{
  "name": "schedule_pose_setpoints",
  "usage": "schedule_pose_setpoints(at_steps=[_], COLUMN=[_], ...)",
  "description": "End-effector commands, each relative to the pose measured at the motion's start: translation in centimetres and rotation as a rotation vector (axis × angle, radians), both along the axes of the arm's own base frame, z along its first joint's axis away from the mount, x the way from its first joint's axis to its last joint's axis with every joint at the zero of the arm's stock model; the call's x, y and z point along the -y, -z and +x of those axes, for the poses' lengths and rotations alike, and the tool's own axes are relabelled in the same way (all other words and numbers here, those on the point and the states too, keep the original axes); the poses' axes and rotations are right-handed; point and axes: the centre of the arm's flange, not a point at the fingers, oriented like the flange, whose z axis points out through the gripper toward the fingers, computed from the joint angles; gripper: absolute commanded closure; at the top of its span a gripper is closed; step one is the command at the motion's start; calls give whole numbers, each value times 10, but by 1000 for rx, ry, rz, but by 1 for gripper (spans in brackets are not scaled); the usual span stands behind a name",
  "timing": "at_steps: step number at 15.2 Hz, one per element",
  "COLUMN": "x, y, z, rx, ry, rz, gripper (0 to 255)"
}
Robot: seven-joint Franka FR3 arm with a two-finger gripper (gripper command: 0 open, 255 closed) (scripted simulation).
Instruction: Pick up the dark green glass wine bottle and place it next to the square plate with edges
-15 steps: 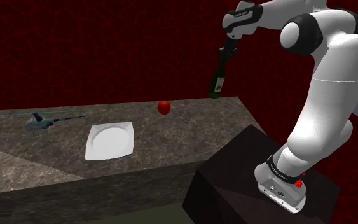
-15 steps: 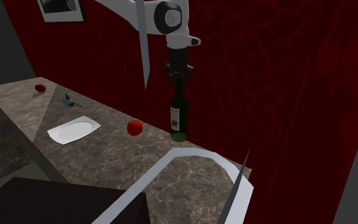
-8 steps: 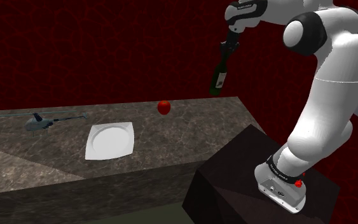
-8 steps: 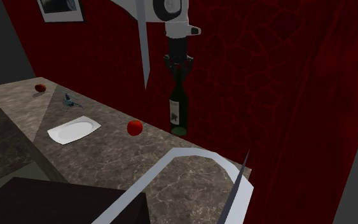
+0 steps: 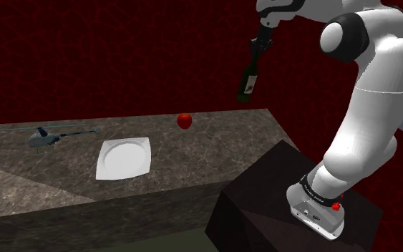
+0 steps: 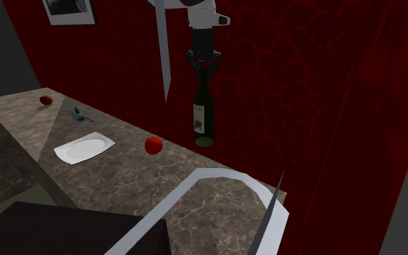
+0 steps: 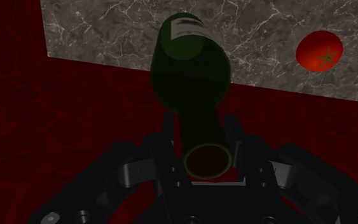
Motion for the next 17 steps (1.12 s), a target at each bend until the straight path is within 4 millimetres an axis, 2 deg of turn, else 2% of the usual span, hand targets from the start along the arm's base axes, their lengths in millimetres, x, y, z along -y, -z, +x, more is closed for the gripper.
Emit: schedule_pose_setpoints(at_steps=[1,17], x=[1,1], y=[-12,-96], z=[0,0], rx=[0,0], ry=[0,0], rz=[0,0], gripper=[255,255])
